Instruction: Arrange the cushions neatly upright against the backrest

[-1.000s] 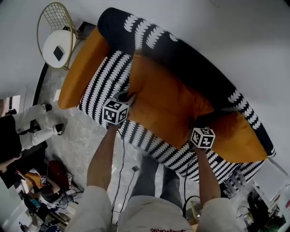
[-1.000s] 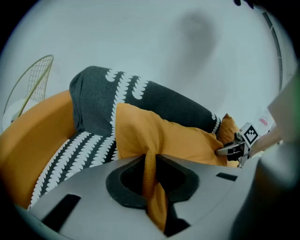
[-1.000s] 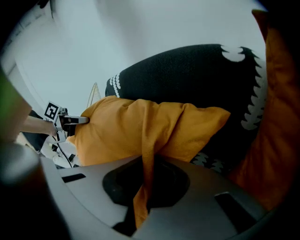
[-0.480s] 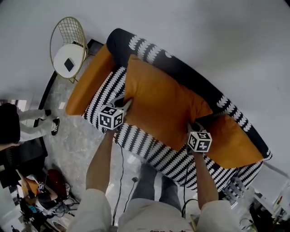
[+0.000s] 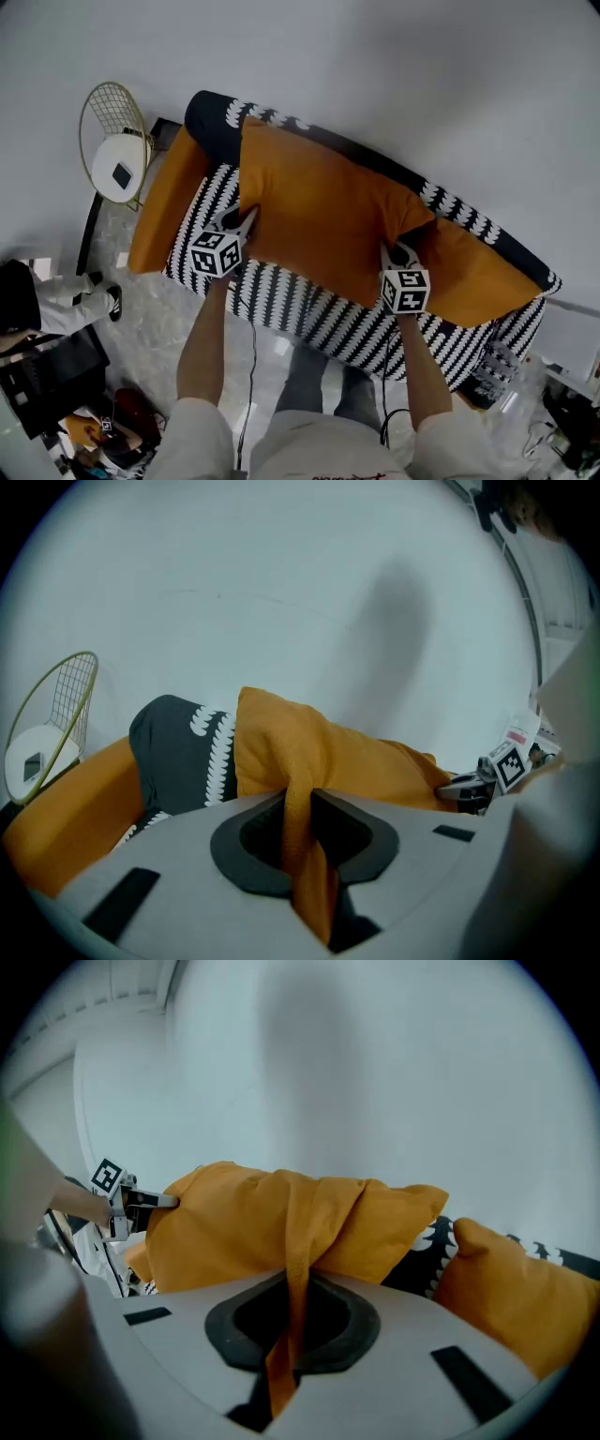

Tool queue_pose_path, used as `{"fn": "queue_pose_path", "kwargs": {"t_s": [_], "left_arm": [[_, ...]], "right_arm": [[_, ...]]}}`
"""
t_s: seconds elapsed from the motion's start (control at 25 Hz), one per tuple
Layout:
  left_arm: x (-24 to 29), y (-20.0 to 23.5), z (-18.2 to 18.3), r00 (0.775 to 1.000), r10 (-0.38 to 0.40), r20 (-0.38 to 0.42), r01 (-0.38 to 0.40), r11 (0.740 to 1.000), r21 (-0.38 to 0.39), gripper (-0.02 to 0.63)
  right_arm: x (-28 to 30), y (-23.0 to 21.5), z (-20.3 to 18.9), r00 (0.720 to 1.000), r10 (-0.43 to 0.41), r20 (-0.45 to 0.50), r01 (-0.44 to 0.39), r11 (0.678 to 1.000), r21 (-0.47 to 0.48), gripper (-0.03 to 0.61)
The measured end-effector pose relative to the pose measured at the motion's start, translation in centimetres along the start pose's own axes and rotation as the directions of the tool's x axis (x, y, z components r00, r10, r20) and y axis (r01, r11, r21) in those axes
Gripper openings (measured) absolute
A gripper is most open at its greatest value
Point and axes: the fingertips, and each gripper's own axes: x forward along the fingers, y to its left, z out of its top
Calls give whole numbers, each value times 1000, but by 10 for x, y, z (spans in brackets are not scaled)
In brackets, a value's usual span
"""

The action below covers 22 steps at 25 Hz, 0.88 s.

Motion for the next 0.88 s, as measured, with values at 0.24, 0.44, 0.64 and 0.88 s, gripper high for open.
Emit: {"fn": "queue_pose_path", "kwargs": {"t_s": [0.24, 0.44, 0.64, 0.88], "left_arm": [[3, -35, 24, 996, -57, 74, 56, 998, 11, 77], [29, -43, 37, 994, -93, 59, 91, 995, 37, 86], [44, -26, 5, 996, -84, -7, 84, 996, 15, 109], [71, 9, -55, 997, -15, -80, 12, 999, -41, 185]], "right_arm": [[-34, -26, 17, 993, -88, 82, 84, 995, 52, 34], [-37, -43, 12, 990, -117, 83, 108, 988, 107, 34], [-23, -49, -14, 991, -132, 34, 127, 985, 115, 44], [4, -61, -48, 989, -149, -3, 148, 980, 134, 153]]}}
